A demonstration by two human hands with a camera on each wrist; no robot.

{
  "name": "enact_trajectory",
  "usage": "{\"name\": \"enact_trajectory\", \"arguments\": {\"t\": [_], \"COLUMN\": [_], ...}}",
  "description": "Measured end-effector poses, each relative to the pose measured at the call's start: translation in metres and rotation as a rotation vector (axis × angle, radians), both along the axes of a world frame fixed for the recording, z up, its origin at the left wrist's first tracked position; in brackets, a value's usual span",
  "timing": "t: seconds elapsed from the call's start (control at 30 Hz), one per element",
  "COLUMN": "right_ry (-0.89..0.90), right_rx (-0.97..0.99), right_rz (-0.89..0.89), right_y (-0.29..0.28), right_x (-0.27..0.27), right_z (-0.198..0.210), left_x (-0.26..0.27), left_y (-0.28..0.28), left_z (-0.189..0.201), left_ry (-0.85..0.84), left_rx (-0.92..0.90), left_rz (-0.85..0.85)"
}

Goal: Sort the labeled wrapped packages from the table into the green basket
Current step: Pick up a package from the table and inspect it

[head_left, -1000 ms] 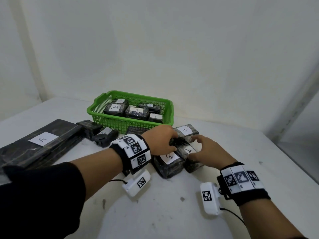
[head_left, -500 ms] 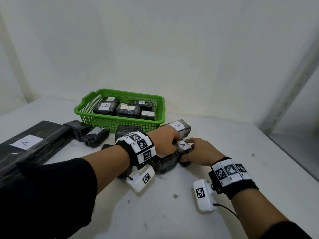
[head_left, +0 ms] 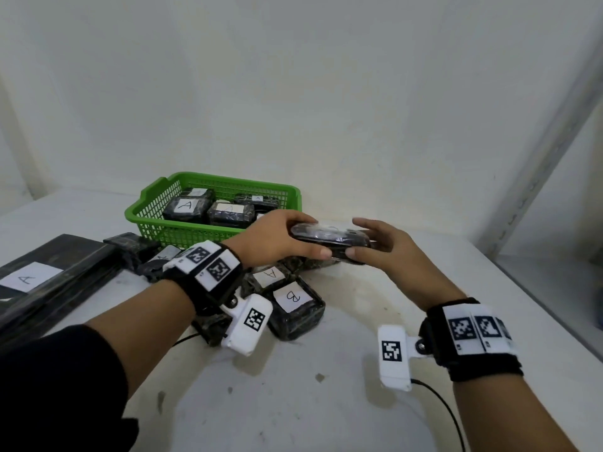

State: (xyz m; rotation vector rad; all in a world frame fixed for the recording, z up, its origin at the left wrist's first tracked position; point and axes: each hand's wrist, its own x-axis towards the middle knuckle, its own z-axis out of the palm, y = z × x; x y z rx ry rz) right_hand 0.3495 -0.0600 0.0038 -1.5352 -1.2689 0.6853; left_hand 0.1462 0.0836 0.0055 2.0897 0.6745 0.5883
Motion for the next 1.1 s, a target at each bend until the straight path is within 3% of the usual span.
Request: {"name": "enact_trajectory", "arguments": {"t": [0.17, 0.37, 0.53, 0.83, 1.0, 1.1], "right_ry": [0.221, 0.335, 0.349, 0.271, 0.329, 0.358], "right_rx": [0.131, 0.156, 0.146, 0.110, 0.094, 0.093], "right_rz": [-0.023, 0.028, 0.098, 0.149, 0.159, 0.165], "right_y": [0.030, 0.056, 0.082, 0.097, 0.102, 0.106], "right_x": [-0.031, -0.060, -0.078, -0.105, -0.108, -0.104], "right_z": [-0.019, -0.016, -0.016, -0.020, -0.026, -0.032], "left_x": [-0.027, -0.055, -0.079, -0.106, -0.109, -0.111], "left_y": [0.005, 0.018, 0.029, 0.039, 0.046, 0.051], "left_z": [-0.007, -0.027, -0.031, -0.041, -0.045, -0.051], "left_ry": [-0.126, -0.433, -0.613, -0.521, -0.559, -0.642], "left_rx": [-0.123, -0.409, -0.481, -0.389, -0.340, -0.417], "left_rz": [0.036, 0.052, 0.063, 0.001, 0.067, 0.093]}}
